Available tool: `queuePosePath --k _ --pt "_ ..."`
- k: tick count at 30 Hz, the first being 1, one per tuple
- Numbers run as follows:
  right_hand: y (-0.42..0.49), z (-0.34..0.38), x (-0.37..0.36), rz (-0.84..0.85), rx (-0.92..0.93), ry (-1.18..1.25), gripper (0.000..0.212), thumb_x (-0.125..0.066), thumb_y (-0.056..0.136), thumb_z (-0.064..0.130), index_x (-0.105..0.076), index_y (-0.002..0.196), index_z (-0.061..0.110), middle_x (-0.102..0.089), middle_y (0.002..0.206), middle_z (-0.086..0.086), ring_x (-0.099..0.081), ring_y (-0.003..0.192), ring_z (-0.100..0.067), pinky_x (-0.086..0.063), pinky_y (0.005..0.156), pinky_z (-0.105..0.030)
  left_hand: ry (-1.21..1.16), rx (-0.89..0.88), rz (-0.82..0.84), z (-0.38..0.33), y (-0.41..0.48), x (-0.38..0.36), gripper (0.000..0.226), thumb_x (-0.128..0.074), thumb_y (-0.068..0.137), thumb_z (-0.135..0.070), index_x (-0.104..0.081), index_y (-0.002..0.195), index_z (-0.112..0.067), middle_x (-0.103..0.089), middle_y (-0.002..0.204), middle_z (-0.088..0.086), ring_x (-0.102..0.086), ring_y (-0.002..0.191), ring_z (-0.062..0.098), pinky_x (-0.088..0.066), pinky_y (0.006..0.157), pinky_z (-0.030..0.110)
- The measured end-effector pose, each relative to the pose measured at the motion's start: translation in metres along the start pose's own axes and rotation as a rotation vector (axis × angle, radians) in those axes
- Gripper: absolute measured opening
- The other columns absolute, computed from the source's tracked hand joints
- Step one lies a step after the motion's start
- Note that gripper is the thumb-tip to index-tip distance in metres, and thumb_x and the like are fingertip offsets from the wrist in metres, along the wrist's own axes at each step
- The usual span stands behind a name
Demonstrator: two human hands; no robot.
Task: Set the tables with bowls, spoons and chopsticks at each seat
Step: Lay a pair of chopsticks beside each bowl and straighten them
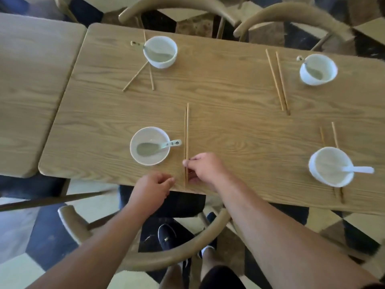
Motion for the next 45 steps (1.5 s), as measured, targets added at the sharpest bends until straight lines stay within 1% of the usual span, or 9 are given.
queuePosePath --k 4,9,12,15,21,29,31,34,45 --pt "0.01 -0.005 -0.002 -0.11 0.044 -0.197 0.03 -0.081 0.095 0.039 -0.075 0.083 0.012 -0.081 0.076 -0.006 -0.08 0.071 -0.03 -0.068 0.079 -0.056 -0.038 0.011 -0.054 0.003 0.009 -0.007 0.016 -0.074 0.094 -0.045 -0.075 0.078 -0.049 -0.077 0.073 -0.022 -0.076 0.078 0.011 -0.065 0.087 0.044" --pt "0.007 -0.001 -0.008 -0.221 0.174 -0.399 0.023 -0.078 0.094 0.042 -0.07 0.085 0.021 -0.077 0.078 0.0 -0.076 0.076 -0.027 -0.065 0.076 -0.046 -0.037 -0.001 -0.07 0.004 0.013 -0.012 0.008 -0.079 0.09 -0.043 -0.081 0.098 -0.042 -0.08 0.089 -0.02 -0.074 0.088 0.005 -0.062 0.088 0.037" --pt "0.006 0.006 -0.018 -0.249 0.217 -0.474 0.021 -0.079 0.092 0.039 -0.067 0.087 0.022 -0.075 0.08 0.001 -0.072 0.076 -0.025 -0.057 0.068 -0.037 0.0 -0.023 -0.088 0.001 0.013 -0.013 0.013 -0.079 0.089 -0.044 -0.08 0.101 -0.04 -0.077 0.087 -0.024 -0.069 0.086 -0.007 -0.052 0.073 0.022" --pt "0.007 0.008 -0.022 -0.276 0.216 -0.52 0.018 -0.076 0.094 0.032 -0.064 0.084 0.024 -0.074 0.082 0.001 -0.071 0.079 -0.026 -0.046 0.063 -0.032 0.037 -0.005 -0.101 -0.002 0.012 -0.015 0.009 -0.077 0.089 -0.038 -0.075 0.094 -0.045 -0.075 0.081 -0.026 -0.066 0.08 -0.008 -0.046 0.063 0.019" --pt "0.007 0.004 -0.02 -0.253 0.214 -0.452 0.016 -0.076 0.095 0.031 -0.068 0.086 0.02 -0.076 0.077 -0.002 -0.075 0.073 -0.027 -0.063 0.07 -0.041 0.016 -0.033 -0.101 -0.011 0.013 -0.018 0.015 -0.074 0.09 -0.033 -0.071 0.096 -0.047 -0.076 0.086 -0.024 -0.069 0.083 -0.004 -0.049 0.065 0.021" --pt "0.008 -0.005 -0.021 -0.232 0.2 -0.418 0.013 -0.077 0.093 0.026 -0.07 0.083 0.021 -0.078 0.079 -0.003 -0.077 0.076 -0.028 -0.066 0.075 -0.048 0.011 -0.015 -0.11 -0.012 0.018 -0.016 0.02 -0.074 0.089 -0.031 -0.072 0.083 -0.049 -0.076 0.078 -0.027 -0.07 0.076 -0.003 -0.054 0.064 0.026" --pt "0.009 -0.006 -0.021 -0.222 0.184 -0.393 0.013 -0.076 0.094 0.026 -0.07 0.083 0.02 -0.078 0.08 -0.004 -0.078 0.078 -0.029 -0.066 0.076 -0.05 0.013 -0.016 -0.105 -0.013 0.017 -0.016 0.02 -0.074 0.089 -0.028 -0.075 0.085 -0.048 -0.074 0.076 -0.032 -0.07 0.075 -0.003 -0.057 0.065 0.029" --pt "0.012 -0.008 -0.022 -0.2 0.171 -0.373 0.015 -0.076 0.094 0.025 -0.071 0.081 0.019 -0.079 0.077 -0.005 -0.079 0.076 -0.029 -0.067 0.075 -0.052 0.008 -0.015 -0.107 -0.013 0.016 -0.017 0.02 -0.072 0.089 -0.026 -0.081 0.096 -0.042 -0.077 0.078 -0.026 -0.072 0.077 -0.001 -0.062 0.071 0.034" --pt "0.017 -0.011 -0.021 -0.129 0.13 -0.328 0.015 -0.074 0.096 0.021 -0.072 0.081 0.019 -0.081 0.076 -0.008 -0.081 0.074 -0.031 -0.068 0.075 -0.056 0.017 -0.019 -0.119 -0.007 0.018 -0.02 0.018 -0.071 0.095 -0.031 -0.082 0.102 -0.043 -0.078 0.087 -0.019 -0.07 0.081 0.002 -0.054 0.066 0.028"
Point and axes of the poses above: each hand's wrist, its own y-axis towards the middle knuckle, its own x-axis out of the back of the hand, z = x × y, the point moved 3 cm from there along y, towards the middle knuckle
